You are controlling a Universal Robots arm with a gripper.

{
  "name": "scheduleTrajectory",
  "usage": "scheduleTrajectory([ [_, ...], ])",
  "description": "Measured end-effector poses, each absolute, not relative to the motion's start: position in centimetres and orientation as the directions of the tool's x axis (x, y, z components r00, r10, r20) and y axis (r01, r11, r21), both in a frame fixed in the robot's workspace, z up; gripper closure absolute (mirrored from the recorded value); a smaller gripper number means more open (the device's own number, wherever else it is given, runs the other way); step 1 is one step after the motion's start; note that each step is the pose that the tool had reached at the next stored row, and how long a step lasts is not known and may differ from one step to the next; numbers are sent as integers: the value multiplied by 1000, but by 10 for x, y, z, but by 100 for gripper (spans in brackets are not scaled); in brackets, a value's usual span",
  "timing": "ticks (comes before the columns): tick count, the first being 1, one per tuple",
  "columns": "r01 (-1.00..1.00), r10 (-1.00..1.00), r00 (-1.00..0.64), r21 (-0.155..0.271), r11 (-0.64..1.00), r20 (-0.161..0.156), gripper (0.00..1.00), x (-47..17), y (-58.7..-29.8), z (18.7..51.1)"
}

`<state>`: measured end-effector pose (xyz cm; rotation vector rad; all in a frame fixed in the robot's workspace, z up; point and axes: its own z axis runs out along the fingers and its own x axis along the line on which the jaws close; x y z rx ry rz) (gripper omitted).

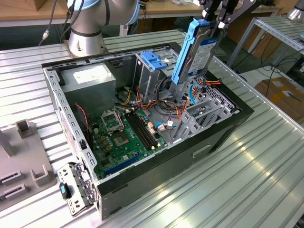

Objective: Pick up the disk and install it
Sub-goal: 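Pick up the disk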

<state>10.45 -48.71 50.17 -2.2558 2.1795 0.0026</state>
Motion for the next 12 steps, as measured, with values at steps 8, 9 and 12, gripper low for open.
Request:
scheduleTrajectory([
  [8,-999,-999,34,-2,-34,-4,65,104,-504,502],
  [9,-999,-999,34,-2,-34,-4,65,104,-506,502],
  [12,-999,-999,34,-2,-34,-4,65,104,-511,502],
])
